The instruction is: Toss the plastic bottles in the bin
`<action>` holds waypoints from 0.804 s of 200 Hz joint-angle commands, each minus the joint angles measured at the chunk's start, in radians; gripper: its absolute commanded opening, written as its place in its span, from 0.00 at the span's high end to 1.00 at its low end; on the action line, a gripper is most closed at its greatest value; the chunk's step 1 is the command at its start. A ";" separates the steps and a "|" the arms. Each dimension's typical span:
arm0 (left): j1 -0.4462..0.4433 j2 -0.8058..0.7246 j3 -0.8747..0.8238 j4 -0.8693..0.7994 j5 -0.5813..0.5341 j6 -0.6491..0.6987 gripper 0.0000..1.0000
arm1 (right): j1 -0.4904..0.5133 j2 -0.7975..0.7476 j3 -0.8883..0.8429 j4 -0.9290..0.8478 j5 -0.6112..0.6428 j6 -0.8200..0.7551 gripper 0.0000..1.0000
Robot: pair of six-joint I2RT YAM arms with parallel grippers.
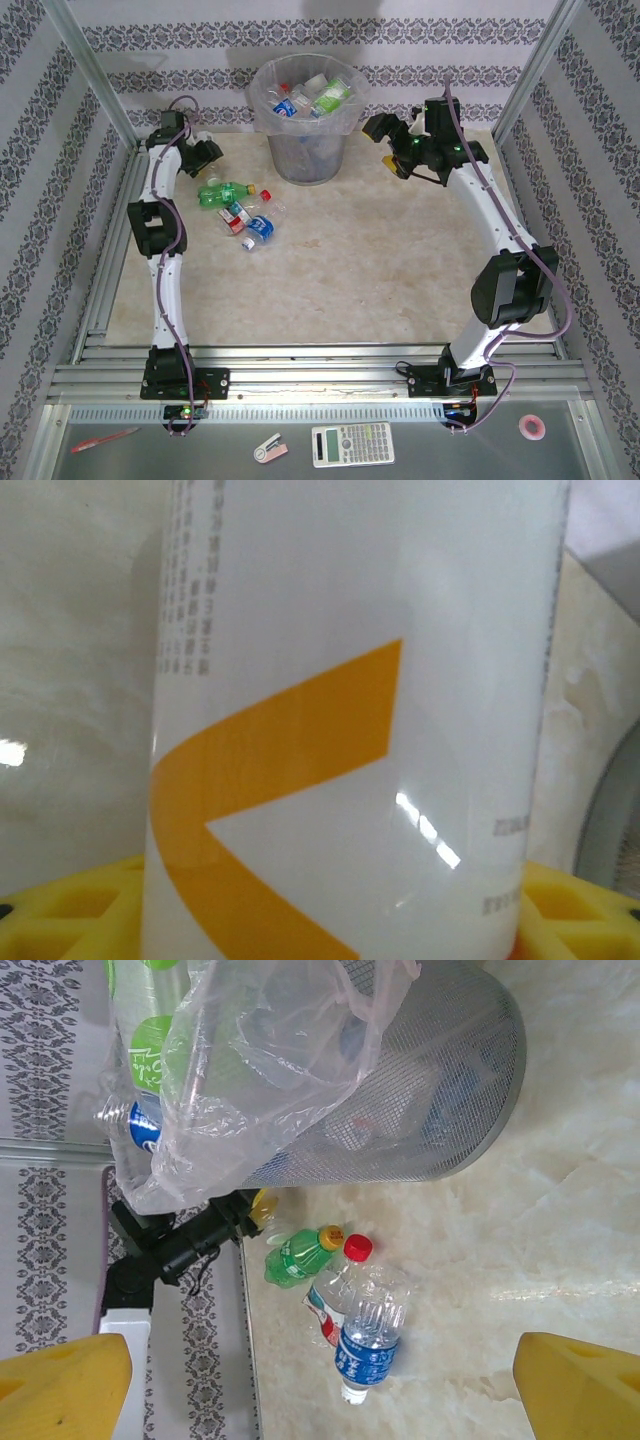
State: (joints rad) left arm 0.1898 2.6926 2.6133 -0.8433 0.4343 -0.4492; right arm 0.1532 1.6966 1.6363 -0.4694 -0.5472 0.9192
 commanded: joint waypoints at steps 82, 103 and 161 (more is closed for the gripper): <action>0.017 -0.671 -0.599 0.257 0.146 -0.024 0.46 | -0.024 -0.044 -0.020 0.048 -0.026 -0.019 0.02; 0.017 -0.787 -0.754 0.259 0.149 -0.035 0.46 | -0.029 -0.040 -0.017 0.045 -0.053 -0.023 0.02; 0.007 -1.083 -1.091 0.109 0.037 0.011 0.47 | -0.052 -0.055 -0.050 0.043 -0.081 -0.049 0.02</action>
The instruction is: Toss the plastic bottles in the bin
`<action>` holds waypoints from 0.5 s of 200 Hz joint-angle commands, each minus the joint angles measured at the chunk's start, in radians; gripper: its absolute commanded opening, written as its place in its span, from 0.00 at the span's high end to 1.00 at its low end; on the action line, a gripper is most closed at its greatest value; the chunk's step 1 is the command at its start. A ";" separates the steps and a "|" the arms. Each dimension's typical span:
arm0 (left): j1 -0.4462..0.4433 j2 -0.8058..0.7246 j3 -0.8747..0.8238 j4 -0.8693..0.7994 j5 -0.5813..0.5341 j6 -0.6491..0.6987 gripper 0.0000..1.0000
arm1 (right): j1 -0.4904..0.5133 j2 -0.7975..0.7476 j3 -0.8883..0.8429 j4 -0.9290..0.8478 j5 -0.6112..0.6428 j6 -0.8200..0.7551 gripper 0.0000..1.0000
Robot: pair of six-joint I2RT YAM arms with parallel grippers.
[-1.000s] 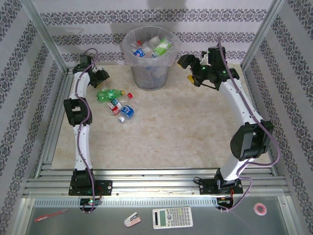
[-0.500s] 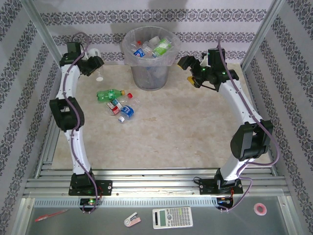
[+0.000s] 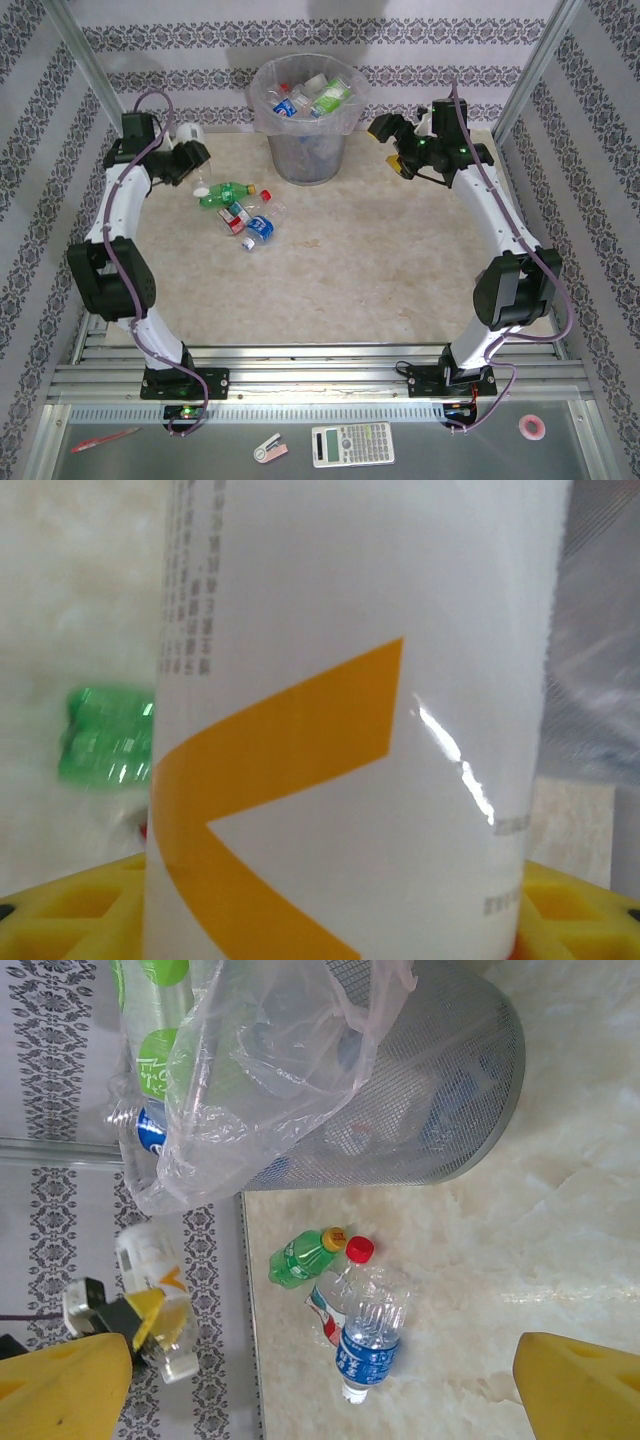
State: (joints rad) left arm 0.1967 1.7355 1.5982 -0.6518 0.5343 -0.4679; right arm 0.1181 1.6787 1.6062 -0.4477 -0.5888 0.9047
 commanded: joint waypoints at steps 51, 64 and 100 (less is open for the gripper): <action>-0.057 -0.279 -0.123 -0.182 -0.168 0.008 0.47 | -0.036 -0.050 -0.059 0.021 -0.098 -0.044 0.02; -0.082 -0.285 -0.083 -0.173 -0.163 -0.024 0.47 | -0.042 -0.066 -0.074 0.020 -0.106 -0.048 0.02; -0.202 -0.123 0.265 -0.053 -0.069 -0.182 0.46 | -0.077 -0.127 -0.101 0.014 -0.129 -0.056 0.02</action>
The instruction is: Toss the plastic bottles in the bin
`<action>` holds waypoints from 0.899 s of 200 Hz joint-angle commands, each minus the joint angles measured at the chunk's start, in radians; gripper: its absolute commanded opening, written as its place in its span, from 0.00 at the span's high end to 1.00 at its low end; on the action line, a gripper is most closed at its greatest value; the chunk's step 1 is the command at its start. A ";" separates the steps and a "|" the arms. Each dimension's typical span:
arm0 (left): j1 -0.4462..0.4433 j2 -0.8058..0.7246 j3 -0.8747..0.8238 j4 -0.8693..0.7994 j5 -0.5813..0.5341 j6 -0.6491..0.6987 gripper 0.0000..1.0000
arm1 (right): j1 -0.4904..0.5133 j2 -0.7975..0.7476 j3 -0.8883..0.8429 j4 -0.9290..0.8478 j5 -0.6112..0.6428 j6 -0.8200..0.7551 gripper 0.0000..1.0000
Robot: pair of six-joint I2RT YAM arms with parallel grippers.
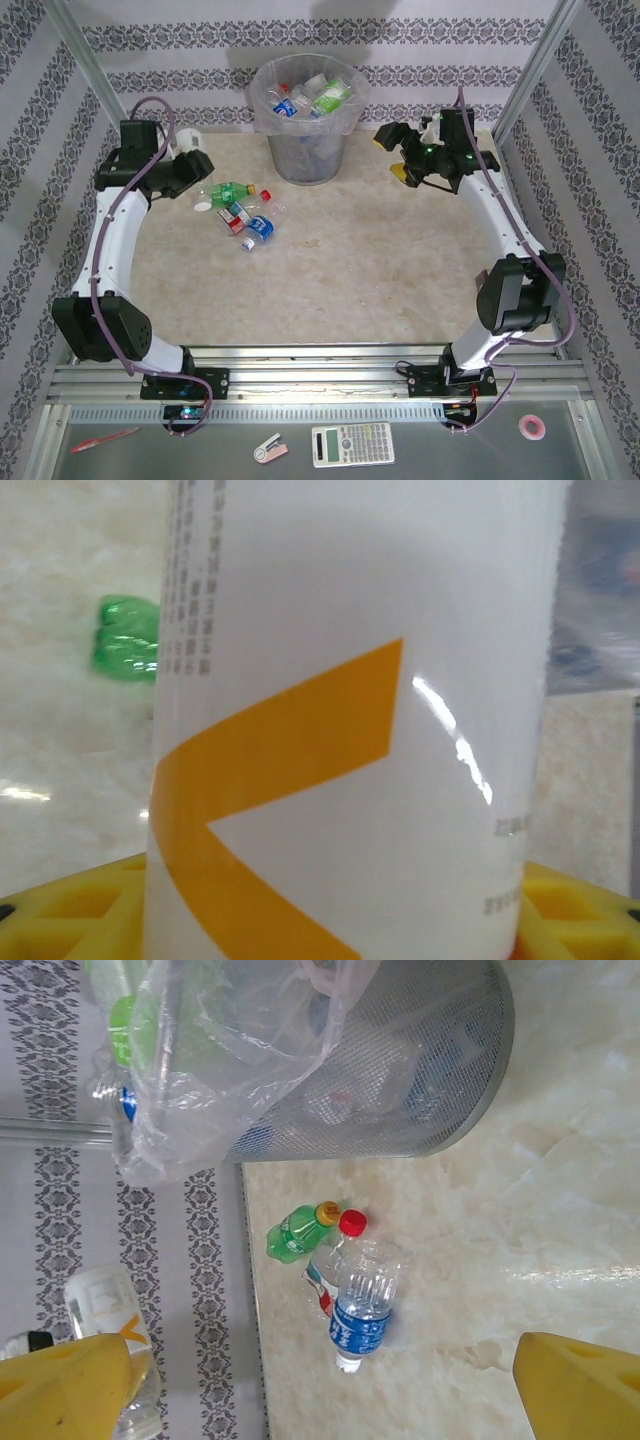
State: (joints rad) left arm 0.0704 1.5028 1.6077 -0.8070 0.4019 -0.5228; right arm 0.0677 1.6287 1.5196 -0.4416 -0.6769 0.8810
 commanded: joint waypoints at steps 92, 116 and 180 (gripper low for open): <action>-0.141 0.645 1.227 -0.105 0.079 -0.287 0.00 | -0.077 -0.226 -0.124 0.001 -0.093 -0.050 0.02; -0.102 0.544 1.176 -0.182 0.039 -0.230 0.00 | -0.081 -0.237 -0.136 0.012 -0.103 -0.048 0.02; -0.093 0.245 0.694 -0.320 -0.115 -0.004 0.00 | -0.082 -0.237 -0.167 0.025 -0.110 -0.047 0.02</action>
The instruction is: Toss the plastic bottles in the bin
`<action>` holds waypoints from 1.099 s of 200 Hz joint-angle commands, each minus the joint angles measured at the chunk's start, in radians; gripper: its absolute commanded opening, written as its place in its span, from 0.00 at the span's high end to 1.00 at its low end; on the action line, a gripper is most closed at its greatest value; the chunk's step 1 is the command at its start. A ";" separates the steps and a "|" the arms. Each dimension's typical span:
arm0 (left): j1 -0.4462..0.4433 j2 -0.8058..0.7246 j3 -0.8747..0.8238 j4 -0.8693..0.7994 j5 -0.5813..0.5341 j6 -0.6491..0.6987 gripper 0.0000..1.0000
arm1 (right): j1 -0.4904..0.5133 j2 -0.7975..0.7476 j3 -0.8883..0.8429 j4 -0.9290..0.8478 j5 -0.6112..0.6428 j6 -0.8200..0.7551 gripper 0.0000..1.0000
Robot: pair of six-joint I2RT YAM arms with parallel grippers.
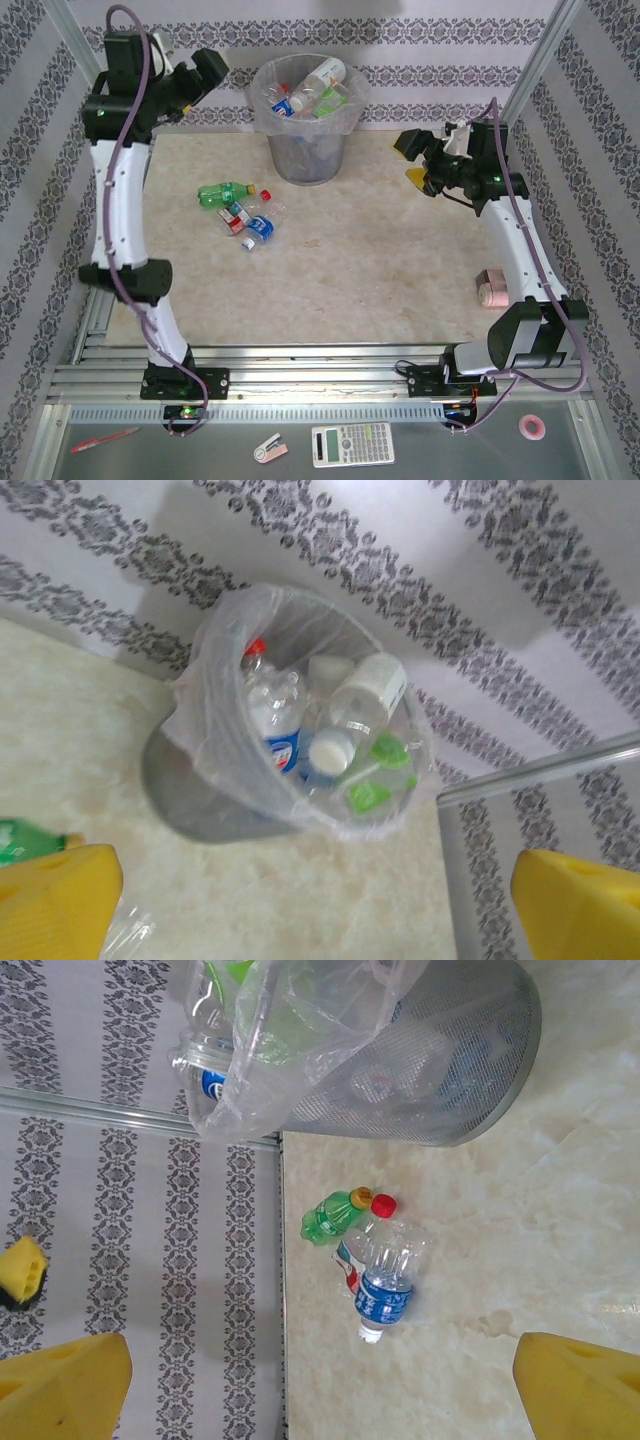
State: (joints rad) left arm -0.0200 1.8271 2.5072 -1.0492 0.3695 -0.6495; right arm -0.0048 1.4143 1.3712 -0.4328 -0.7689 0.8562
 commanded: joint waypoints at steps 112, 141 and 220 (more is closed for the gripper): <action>-0.108 -0.409 -1.097 0.123 -0.039 0.204 0.05 | -0.008 -0.020 -0.028 -0.002 -0.013 -0.029 0.02; -0.184 -0.371 -1.149 0.127 -0.111 0.242 0.06 | 0.000 -0.021 -0.029 0.003 -0.014 -0.030 0.02; -0.267 -0.072 -0.984 0.124 -0.247 0.388 0.13 | 0.042 -0.085 -0.006 -0.060 -0.031 -0.115 0.02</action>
State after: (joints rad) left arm -0.2756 1.7020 1.4590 -0.9470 0.1825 -0.3416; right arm 0.0116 1.3869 1.3445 -0.4519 -0.7704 0.8139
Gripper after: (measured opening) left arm 0.874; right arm 0.978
